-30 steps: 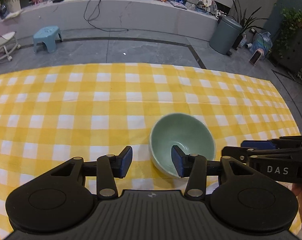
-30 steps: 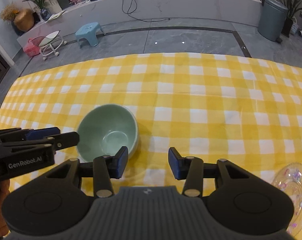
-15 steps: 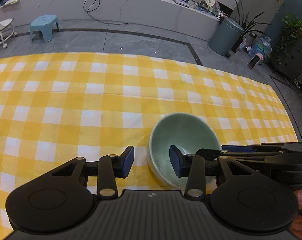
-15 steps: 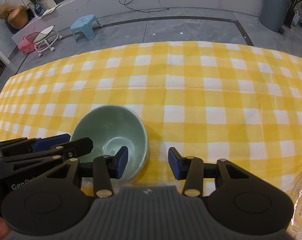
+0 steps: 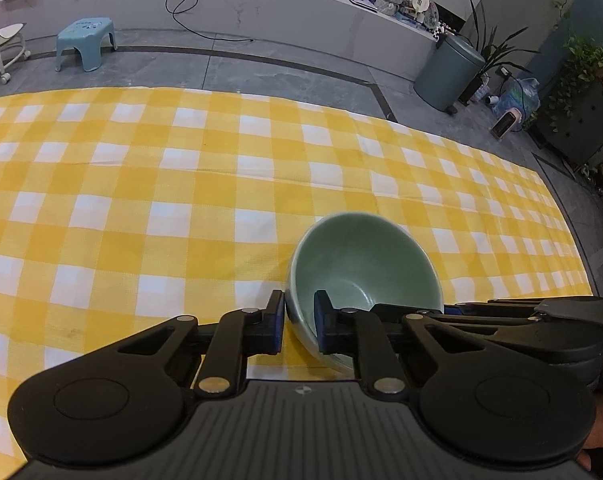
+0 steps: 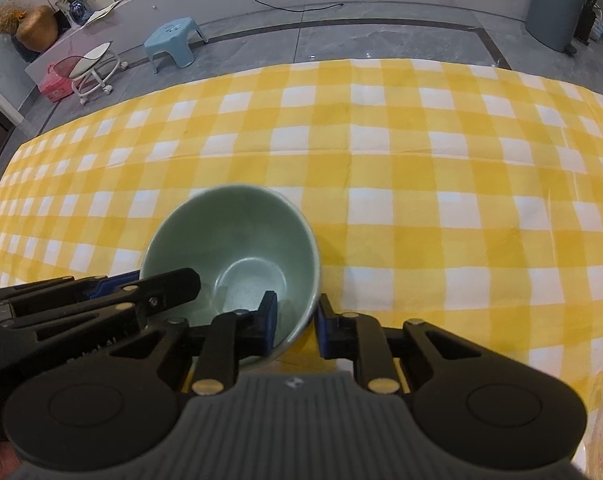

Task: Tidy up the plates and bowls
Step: 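Close the left gripper on the pale green bowl's rim, then lift the pale green bowl with the left gripper and carry it over the steel bowls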

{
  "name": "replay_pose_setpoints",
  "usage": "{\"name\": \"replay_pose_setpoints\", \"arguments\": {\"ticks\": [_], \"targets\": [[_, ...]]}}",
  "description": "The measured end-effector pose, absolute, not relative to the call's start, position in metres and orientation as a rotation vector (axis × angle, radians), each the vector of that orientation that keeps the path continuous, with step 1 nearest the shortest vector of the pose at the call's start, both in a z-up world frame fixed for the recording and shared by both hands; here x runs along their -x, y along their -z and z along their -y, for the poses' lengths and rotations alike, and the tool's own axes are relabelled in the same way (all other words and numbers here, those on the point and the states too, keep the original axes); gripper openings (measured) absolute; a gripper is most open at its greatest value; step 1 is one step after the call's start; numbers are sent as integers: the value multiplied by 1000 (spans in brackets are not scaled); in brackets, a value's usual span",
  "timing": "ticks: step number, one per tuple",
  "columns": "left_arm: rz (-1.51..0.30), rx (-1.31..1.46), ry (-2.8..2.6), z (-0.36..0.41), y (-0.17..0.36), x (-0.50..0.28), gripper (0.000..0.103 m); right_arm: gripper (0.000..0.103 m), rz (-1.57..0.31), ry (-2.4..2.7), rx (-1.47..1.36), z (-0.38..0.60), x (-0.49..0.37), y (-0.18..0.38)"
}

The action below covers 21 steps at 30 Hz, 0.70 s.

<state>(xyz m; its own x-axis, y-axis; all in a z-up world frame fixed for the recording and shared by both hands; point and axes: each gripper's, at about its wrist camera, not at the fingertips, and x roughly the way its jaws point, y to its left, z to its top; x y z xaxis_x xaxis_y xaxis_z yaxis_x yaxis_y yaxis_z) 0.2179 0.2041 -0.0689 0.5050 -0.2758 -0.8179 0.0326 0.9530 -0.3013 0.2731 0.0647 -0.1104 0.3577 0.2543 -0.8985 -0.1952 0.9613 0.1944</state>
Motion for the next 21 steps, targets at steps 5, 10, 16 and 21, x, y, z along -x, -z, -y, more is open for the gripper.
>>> {"name": "replay_pose_setpoints", "arguments": {"ticks": [5, 10, 16, 21], "targets": [[-1038, 209, 176, -197, 66, -214, 15, 14, -1170, -274, -31, -66, -270, 108], [-1048, 212, 178, -198, 63, -208, 14, 13, -1177, -268, -52, -66, -268, 102], [-1032, 197, 166, -195, 46, -200, 13, 13, -1176, -274, -64, -64, -258, 91], [-1019, 169, 145, -189, 29, -184, 13, 13, -1162, -281, -82, -62, -243, 76]]}}
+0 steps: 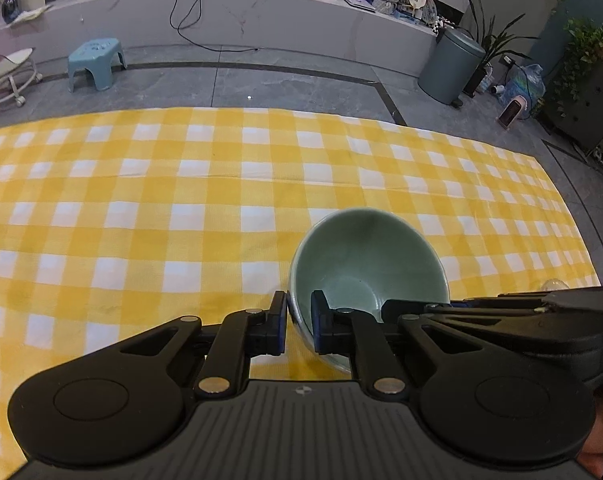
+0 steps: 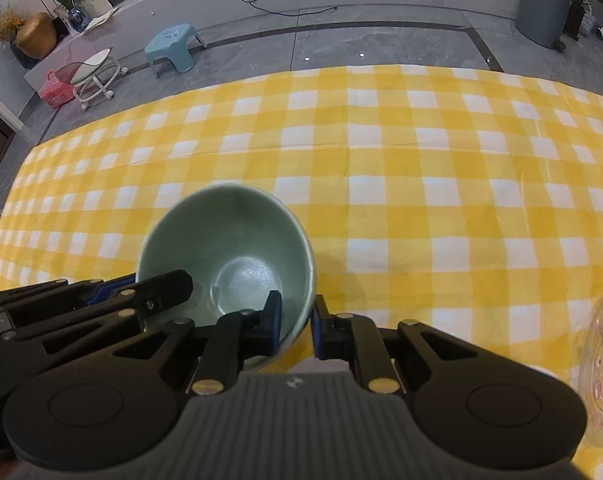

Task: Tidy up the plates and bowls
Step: 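Lift the pale green bowl with the left gripper and carry it over the steel bowls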

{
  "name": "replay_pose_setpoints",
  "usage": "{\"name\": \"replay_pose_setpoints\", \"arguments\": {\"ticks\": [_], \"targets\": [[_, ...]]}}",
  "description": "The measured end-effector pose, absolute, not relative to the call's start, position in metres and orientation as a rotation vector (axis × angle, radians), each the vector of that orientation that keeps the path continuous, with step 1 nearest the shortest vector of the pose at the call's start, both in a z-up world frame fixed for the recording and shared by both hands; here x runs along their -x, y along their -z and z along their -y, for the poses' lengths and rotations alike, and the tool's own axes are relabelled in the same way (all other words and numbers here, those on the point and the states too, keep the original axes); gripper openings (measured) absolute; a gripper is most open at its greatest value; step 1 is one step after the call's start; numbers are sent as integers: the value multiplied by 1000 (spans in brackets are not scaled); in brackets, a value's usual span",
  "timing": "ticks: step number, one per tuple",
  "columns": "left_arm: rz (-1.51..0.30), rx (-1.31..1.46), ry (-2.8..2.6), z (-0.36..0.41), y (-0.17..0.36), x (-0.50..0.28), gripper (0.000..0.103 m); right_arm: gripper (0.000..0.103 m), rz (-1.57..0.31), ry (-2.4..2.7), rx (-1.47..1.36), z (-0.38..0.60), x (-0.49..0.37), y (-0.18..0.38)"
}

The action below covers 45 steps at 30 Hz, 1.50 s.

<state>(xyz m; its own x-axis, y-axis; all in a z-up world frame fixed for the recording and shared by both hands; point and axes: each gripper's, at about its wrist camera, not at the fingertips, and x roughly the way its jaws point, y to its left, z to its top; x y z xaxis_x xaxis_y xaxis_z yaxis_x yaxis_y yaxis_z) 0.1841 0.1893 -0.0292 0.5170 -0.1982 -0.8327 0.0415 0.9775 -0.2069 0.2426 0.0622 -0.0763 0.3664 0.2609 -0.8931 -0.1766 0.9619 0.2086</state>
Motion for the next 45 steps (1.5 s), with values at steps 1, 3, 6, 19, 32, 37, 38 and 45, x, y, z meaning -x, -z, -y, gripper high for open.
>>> {"name": "replay_pose_setpoints", "arguments": {"ticks": [1, 3, 6, 19, 32, 37, 38, 45], "targets": [[-1017, 166, 143, -189, 26, -180, 13, 13, -1160, -284, -86, -62, -239, 73], [-1015, 166, 138, -187, 18, -174, 13, 13, -1154, -292, -93, -60, -231, 65], [-1002, 161, 128, -183, 4, -162, 13, 13, -1131, -300, -95, -58, -215, 49], [-951, 91, 121, -152, -46, -93, 13, 13, -1042, -313, -103, -33, -130, -11], [-964, 21, 124, -112, -57, -31, 13, 14, -1027, -332, -109, -1, -50, -23], [-973, 4, 137, -101, -54, -21, 13, 14, -1031, -325, -113, 13, -34, -18], [-978, 3, 139, -100, -52, -19, 13, 14, -1033, -325, -117, 15, -32, -17], [-1004, -14, 148, -91, -40, -13, 14, 14, -1052, -319, -120, 25, -29, -9]]}}
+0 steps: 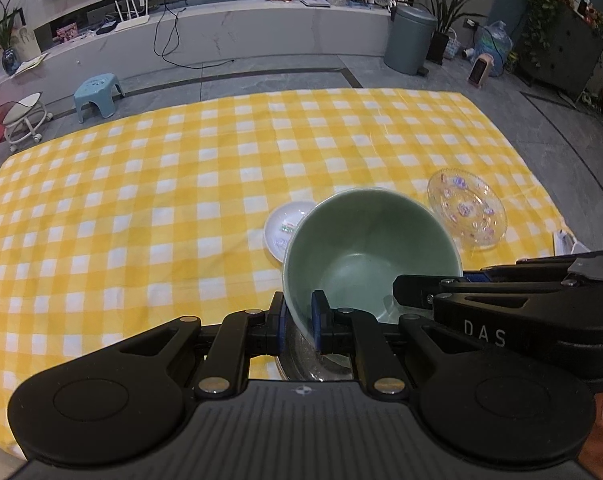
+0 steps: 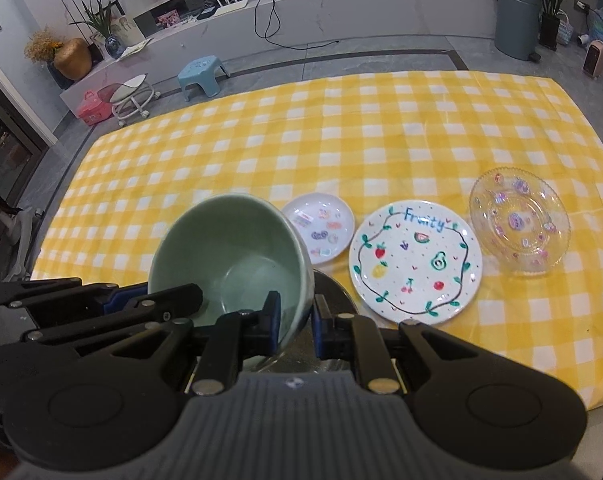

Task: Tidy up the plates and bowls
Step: 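Lift the pale green bowl with the left gripper and carry it over the steel bowls, then lower the pale green bowl into the stacked steel bowls with the left gripper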

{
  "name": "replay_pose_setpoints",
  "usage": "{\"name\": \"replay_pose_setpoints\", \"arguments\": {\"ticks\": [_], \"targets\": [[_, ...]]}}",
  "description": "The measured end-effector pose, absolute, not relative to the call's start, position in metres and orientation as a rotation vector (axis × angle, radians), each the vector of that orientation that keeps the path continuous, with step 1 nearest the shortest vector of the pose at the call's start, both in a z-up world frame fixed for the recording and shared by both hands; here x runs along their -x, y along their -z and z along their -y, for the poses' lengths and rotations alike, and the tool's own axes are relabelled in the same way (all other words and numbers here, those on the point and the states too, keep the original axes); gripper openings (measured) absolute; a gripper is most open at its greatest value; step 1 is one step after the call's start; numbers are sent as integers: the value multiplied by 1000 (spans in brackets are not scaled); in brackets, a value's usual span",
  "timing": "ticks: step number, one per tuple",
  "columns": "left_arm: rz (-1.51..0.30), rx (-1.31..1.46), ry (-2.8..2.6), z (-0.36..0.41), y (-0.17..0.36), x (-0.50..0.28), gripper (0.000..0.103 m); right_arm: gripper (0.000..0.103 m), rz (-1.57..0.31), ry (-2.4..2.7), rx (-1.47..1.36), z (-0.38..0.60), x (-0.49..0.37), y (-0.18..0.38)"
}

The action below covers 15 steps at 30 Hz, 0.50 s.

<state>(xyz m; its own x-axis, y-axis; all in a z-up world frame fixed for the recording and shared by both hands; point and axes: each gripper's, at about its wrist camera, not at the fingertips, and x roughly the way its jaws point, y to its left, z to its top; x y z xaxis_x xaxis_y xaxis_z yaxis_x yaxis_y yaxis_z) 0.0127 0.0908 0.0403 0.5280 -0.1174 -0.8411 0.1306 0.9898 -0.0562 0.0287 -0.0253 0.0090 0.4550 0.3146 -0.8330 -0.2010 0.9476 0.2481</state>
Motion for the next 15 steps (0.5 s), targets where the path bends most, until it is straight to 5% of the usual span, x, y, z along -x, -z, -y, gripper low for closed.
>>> {"name": "replay_pose_setpoints", "arguments": {"ticks": [15], "targets": [[-1062, -8, 152, -93, -11, -9, 14, 14, -1115, -311, -97, 22, -29, 24]]}}
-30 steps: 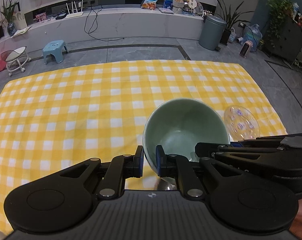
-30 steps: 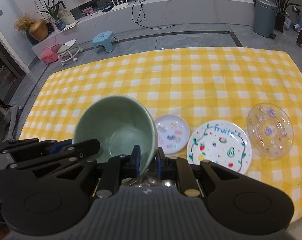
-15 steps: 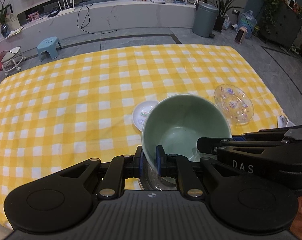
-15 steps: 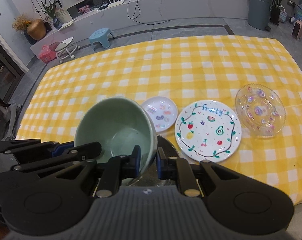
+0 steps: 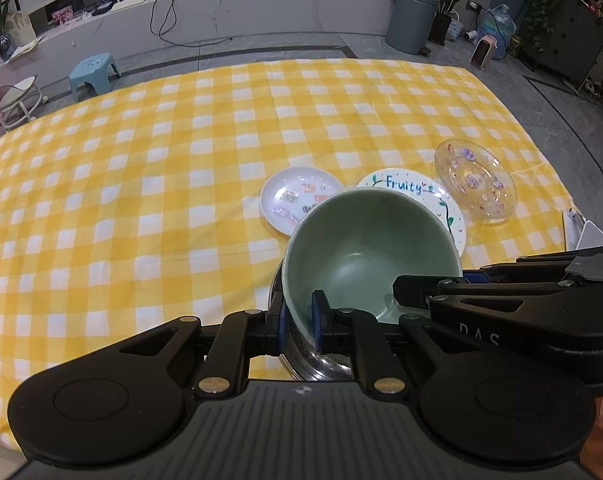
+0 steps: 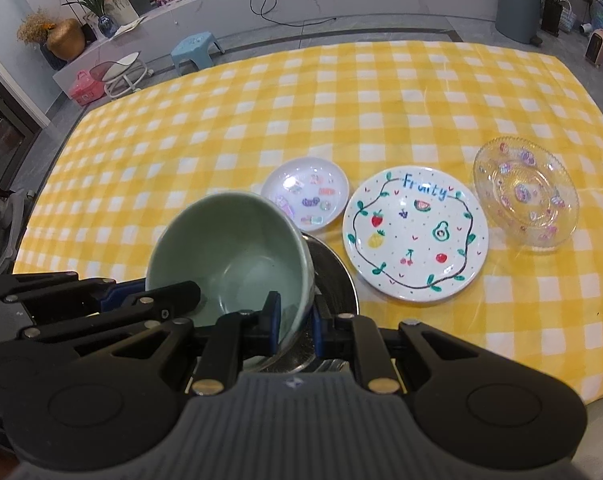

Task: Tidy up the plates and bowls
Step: 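Lower the pale green bowl into the stacked steel bowls with the left gripper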

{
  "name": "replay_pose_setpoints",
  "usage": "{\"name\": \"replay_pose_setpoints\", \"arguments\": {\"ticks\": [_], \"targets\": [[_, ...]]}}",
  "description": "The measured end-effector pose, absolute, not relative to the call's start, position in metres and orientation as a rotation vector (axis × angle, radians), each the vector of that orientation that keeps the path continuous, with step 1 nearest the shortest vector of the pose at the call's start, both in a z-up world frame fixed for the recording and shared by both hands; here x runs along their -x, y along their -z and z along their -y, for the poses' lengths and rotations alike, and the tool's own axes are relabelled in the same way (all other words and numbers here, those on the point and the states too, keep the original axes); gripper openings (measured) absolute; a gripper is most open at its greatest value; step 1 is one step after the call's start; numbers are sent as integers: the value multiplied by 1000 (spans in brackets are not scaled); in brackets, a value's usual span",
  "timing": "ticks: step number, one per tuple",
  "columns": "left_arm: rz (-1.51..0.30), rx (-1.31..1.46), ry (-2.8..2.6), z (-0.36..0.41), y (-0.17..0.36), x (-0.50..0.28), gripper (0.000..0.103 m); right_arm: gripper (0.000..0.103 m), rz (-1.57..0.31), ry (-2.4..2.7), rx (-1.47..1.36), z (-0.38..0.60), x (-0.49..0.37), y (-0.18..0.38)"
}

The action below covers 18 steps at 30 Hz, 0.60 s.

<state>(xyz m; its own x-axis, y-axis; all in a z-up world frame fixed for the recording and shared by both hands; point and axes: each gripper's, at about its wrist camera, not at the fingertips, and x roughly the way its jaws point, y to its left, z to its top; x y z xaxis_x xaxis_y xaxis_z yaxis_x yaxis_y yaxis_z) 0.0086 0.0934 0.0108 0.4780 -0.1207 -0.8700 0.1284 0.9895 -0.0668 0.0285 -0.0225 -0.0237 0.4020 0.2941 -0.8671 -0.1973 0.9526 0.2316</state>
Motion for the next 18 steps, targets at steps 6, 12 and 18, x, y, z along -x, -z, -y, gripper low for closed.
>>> {"name": "replay_pose_setpoints", "arguments": {"ticks": [6, 12, 18], "targets": [[-1086, 1, 159, -95, 1, -10, 14, 14, -1138, -303, -93, 22, -29, 36], [-1108, 15, 168, -97, 11, -13, 14, 14, -1162, -294, -81, 23, -32, 49], [-1104, 6, 170, -95, 14, -15, 14, 14, -1166, -295, -81, 24, -33, 54]]}}
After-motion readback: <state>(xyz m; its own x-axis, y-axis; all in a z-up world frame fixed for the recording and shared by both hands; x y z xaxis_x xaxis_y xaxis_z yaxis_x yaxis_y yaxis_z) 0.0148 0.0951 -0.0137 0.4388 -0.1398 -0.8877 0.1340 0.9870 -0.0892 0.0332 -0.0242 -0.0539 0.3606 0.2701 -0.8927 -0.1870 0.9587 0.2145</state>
